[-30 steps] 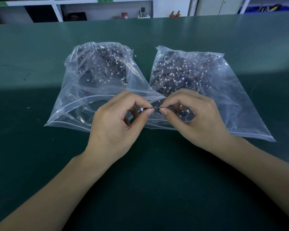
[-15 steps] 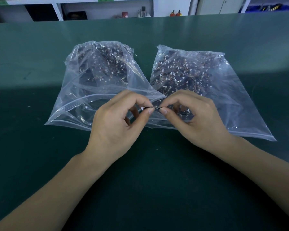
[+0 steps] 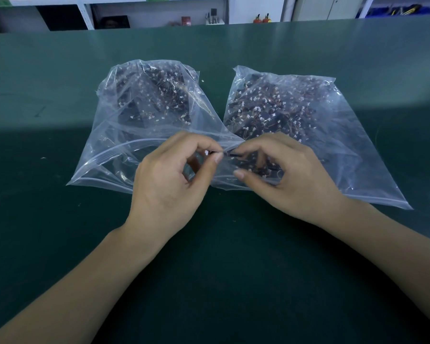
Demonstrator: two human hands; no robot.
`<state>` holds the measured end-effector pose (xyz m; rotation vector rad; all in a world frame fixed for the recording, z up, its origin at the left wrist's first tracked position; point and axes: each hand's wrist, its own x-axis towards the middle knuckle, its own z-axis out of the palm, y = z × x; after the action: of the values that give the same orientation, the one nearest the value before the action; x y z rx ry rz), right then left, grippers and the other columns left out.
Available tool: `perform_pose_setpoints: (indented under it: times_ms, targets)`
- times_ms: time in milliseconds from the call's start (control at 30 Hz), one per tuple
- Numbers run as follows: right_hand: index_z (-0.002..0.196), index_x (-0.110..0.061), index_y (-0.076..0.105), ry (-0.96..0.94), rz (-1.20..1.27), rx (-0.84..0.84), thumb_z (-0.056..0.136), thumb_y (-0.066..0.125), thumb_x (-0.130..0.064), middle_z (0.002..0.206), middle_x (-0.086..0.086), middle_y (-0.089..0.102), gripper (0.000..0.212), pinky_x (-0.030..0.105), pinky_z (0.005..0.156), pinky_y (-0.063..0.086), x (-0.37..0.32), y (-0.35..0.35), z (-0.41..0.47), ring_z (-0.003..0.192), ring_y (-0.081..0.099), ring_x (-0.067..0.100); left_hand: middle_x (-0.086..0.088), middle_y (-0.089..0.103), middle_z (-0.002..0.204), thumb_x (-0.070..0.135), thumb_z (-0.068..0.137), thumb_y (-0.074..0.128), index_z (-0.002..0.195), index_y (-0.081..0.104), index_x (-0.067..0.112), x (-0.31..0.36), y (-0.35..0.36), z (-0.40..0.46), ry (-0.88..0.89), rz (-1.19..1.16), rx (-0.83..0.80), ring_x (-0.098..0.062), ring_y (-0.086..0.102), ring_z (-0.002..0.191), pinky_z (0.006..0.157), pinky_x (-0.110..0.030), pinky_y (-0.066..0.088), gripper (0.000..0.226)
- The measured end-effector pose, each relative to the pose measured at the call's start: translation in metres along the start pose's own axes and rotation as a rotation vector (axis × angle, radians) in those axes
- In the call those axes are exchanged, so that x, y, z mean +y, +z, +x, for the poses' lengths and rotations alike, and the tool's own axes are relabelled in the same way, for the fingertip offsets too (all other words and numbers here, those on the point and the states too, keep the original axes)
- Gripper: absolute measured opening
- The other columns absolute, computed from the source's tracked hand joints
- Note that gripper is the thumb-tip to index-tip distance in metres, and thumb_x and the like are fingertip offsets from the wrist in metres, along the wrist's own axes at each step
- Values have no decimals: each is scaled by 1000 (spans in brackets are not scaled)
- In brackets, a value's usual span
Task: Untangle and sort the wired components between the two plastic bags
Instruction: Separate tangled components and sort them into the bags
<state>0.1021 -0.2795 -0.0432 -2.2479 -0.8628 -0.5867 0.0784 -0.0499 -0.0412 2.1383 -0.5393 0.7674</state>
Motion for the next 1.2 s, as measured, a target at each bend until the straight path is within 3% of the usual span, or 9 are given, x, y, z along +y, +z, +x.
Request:
perform_pose_setpoints:
  times_ms: [67,133,367,533,767,967,1000,1067,1200]
  targets:
    - [124,-18,68,16,-73,-76,88,84,-32,106,-14,63,41,31,88,49,1,1,-1,86,56,11,14,68,96,20,103,70,105,73,22,-2,-2,2,-11,-1,23,-14,68,84,66,-21,49,5]
    - [124,-18,66,29,-121,-115,84,86,-27,109,-13,63,45,36,92,50,1,2,0,90,54,9,13,68,95,20,104,68,106,73,21,-3,-2,2,-13,-6,22,-14,68,84,65,-20,48,6]
    - [114,-18,73,63,-51,-22,86,74,-2,97,-9,68,32,33,79,55,1,-1,0,86,60,10,15,63,89,9,95,68,92,69,18,4,-2,-1,61,-52,-106,-16,66,79,59,-32,49,10]
    - [108,-17,75,76,-20,12,88,76,0,95,-8,69,27,35,77,55,0,-2,0,86,61,10,14,61,91,24,97,69,94,73,29,4,1,-2,112,147,-168,-10,62,74,59,-38,51,7]
    - [104,-15,76,74,-6,11,91,75,-1,96,-10,70,19,37,78,54,-1,0,-1,86,61,11,14,58,88,28,94,77,91,75,29,1,3,-2,116,292,-188,-3,43,71,51,-27,42,4]
    - [100,-13,77,49,-15,8,89,77,1,89,-18,62,18,33,75,53,-3,0,0,82,58,9,10,57,82,24,88,82,89,78,28,3,4,0,139,385,-242,-6,48,68,50,-18,25,6]
    - [100,-13,78,44,-19,3,89,77,1,88,-23,57,18,31,74,52,-4,0,0,82,57,7,9,56,79,28,90,80,91,80,29,3,5,-1,162,404,-260,-10,52,66,50,-19,24,1]
    - [100,-14,78,40,-21,-8,89,76,0,87,-28,53,18,28,74,50,-5,0,1,83,56,4,10,58,75,40,97,67,97,81,33,3,6,-2,189,454,-297,-17,61,62,53,-23,31,16]
    - [100,-15,79,51,-17,-13,90,77,-1,87,-28,54,17,27,74,51,-6,0,1,82,57,3,14,73,93,62,104,24,127,63,46,6,9,-4,134,580,-479,-18,72,85,60,-32,45,48]
